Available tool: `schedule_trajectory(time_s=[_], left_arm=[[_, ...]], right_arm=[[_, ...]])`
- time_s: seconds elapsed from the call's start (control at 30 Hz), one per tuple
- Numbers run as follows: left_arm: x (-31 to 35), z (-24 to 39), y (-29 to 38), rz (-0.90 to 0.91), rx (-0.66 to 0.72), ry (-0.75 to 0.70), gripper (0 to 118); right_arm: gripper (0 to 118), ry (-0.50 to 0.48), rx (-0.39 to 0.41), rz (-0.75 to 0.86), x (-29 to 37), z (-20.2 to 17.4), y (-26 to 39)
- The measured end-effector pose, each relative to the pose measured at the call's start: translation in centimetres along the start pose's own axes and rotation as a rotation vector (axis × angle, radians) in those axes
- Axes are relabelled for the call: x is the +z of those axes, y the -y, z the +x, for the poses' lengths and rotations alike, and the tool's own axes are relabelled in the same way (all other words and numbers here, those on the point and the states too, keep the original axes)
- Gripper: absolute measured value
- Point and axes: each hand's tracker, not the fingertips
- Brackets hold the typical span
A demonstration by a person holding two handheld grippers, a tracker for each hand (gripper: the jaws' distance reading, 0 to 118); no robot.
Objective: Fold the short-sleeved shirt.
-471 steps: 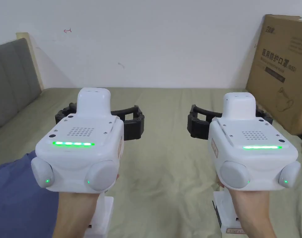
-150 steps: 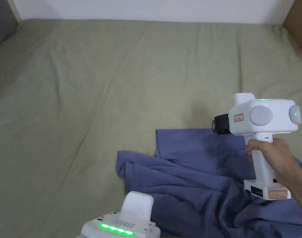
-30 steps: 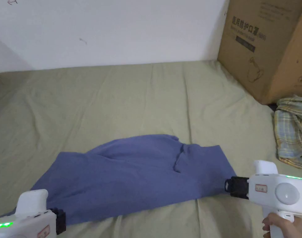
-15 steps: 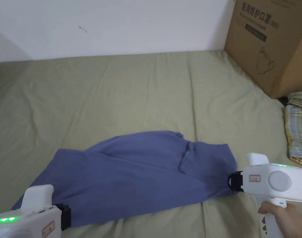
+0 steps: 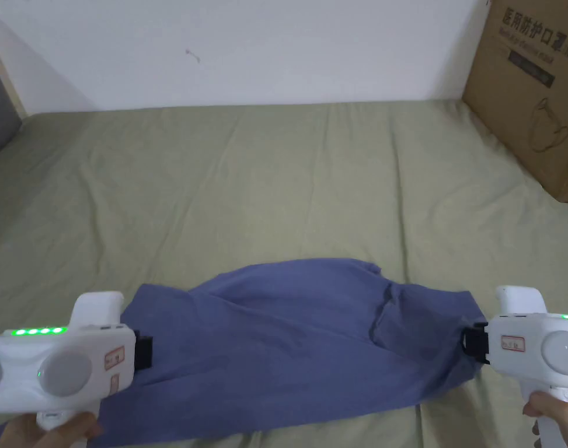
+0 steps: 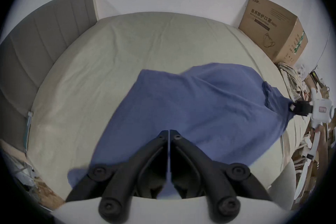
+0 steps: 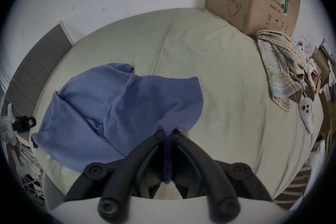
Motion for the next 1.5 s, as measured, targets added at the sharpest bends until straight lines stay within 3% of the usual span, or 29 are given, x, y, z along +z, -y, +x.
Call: schedule_trajectory(time_s=[0.03, 0.07, 0.1, 0.13, 0.3, 0.47, 0.53, 0.63, 0.67, 0.8, 0.93, 1.13, 1.5], left_arm=[[-1.1, -0.4, -1.1, -0.001, 0.002, -0.007, 33], [-2.3, -0.8, -2.3, -0.007, 0.006, -0.008, 67], [-3.6, -1.2, -3.4, -0.023, 0.013, -0.005, 87], [-4.5, -1.5, -4.2, -0.039, 0.025, -0.01, 97], [-10.0, -3.4, -8.2, -0.039, 0.054, -0.009, 99], [-15.5, -4.5, -8.7, -0.136, 0.108, 0.04, 93], [-16.1, -4.0, -7.8, -0.114, 0.04, 0.009, 89], [-14.8, -3.3, -7.6, -0.065, 0.031, -0.037, 49], [-14.5, -3.1, -7.6, -0.047, -0.017, -0.053, 28], [-14.1, -2.3, -7.9, -0.061, -0.092, -0.096, 3], [-12.6, -2.1, -8.7, -0.071, -0.103, -0.096, 3], [-5.7, -2.5, -12.6, 0.064, -0.066, -0.101, 3], [9.3, -3.9, -23.7, 0.35, -0.078, -0.28, 3]], right_arm=[[7, 0.001, -0.003, -0.005, -0.2, 0.0, 0.1], [7, 0.001, -0.009, -0.012, -0.4, 0.1, 0.2], [7, -0.007, -0.028, -0.023, -0.6, 0.3, 0.3], [7, -0.021, -0.046, -0.028, -0.7, 0.5, 0.4], [7, -0.007, -0.068, -0.046, -1.0, 1.3, 0.6], [7, 0.005, -0.058, -0.067, -1.4, 1.3, 0.5], [7, 0.009, -0.052, -0.071, -1.6, 1.2, 0.5], [7, 0.01, -0.055, -0.083, -1.9, 1.0, 0.5], [7, 0.009, -0.061, -0.087, -2.1, 1.0, 0.6], [7, 0.008, -0.073, -0.09, -2.1, 0.6, 0.5], [7, 0.011, -0.083, -0.07, -0.8, 0.3, -0.5], [7, -0.036, -0.112, 0.039, 2.3, -0.3, -5.8], [7, -0.054, 0.01, 0.284, 10.1, -7.4, -23.0]])
